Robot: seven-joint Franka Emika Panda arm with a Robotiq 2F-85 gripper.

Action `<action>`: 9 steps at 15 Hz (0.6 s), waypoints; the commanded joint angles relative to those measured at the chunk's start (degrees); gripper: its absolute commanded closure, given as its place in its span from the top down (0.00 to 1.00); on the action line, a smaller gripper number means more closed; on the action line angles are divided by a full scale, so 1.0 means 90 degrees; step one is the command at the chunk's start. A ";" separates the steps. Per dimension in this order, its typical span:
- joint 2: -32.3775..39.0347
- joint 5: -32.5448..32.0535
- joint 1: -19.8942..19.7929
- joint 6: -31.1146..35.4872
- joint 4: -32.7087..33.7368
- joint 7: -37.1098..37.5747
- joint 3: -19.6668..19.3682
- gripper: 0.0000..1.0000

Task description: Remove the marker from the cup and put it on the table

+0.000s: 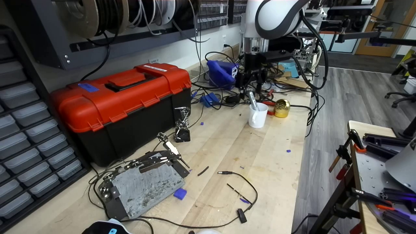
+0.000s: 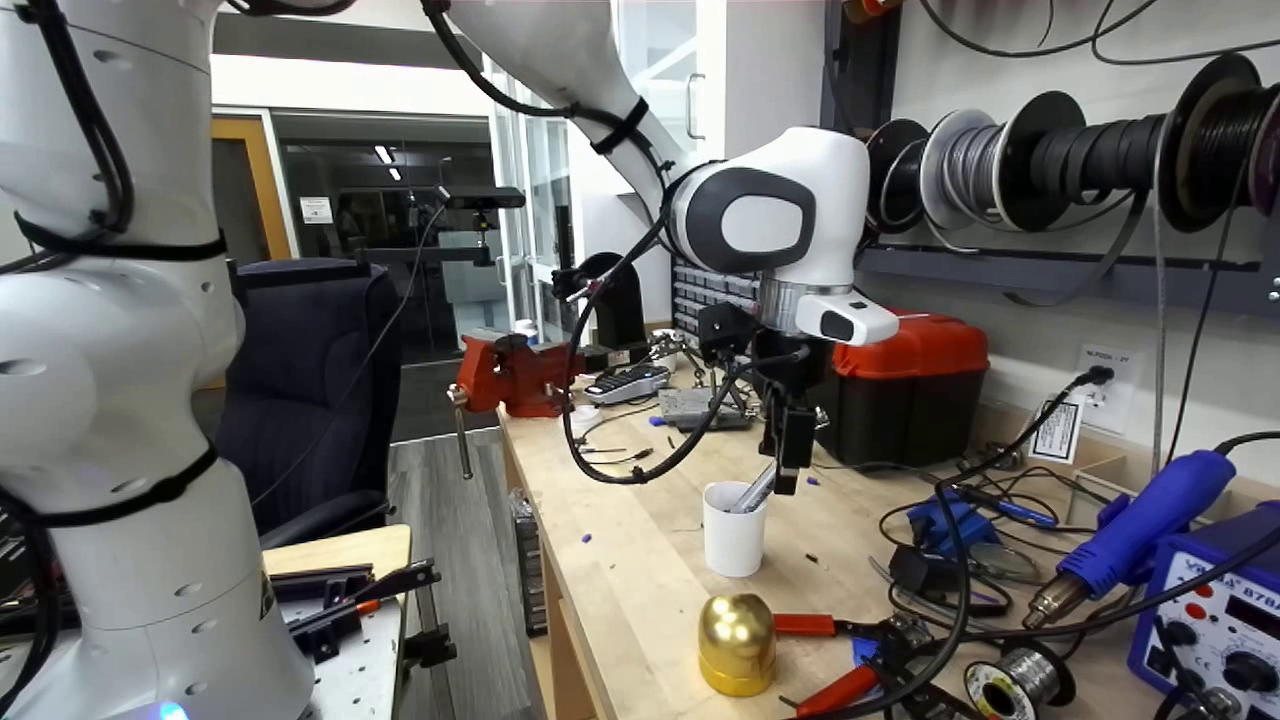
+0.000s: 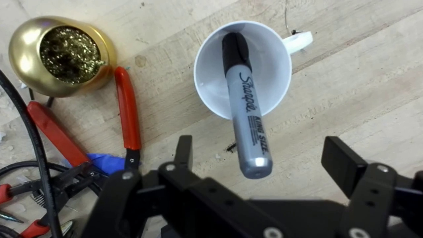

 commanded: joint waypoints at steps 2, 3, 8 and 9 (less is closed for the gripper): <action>0.0164 0.0196 -0.0044 -0.0244 0.0160 -0.0302 -0.0035 1.00; 0.0173 0.0211 -0.0048 -0.0241 0.0151 -0.0307 -0.0038 1.00; 0.0076 0.0283 -0.0065 -0.0162 0.0074 -0.0379 -0.0061 0.52; 0.0067 0.0288 -0.0066 -0.0155 0.0073 -0.0403 -0.0067 0.43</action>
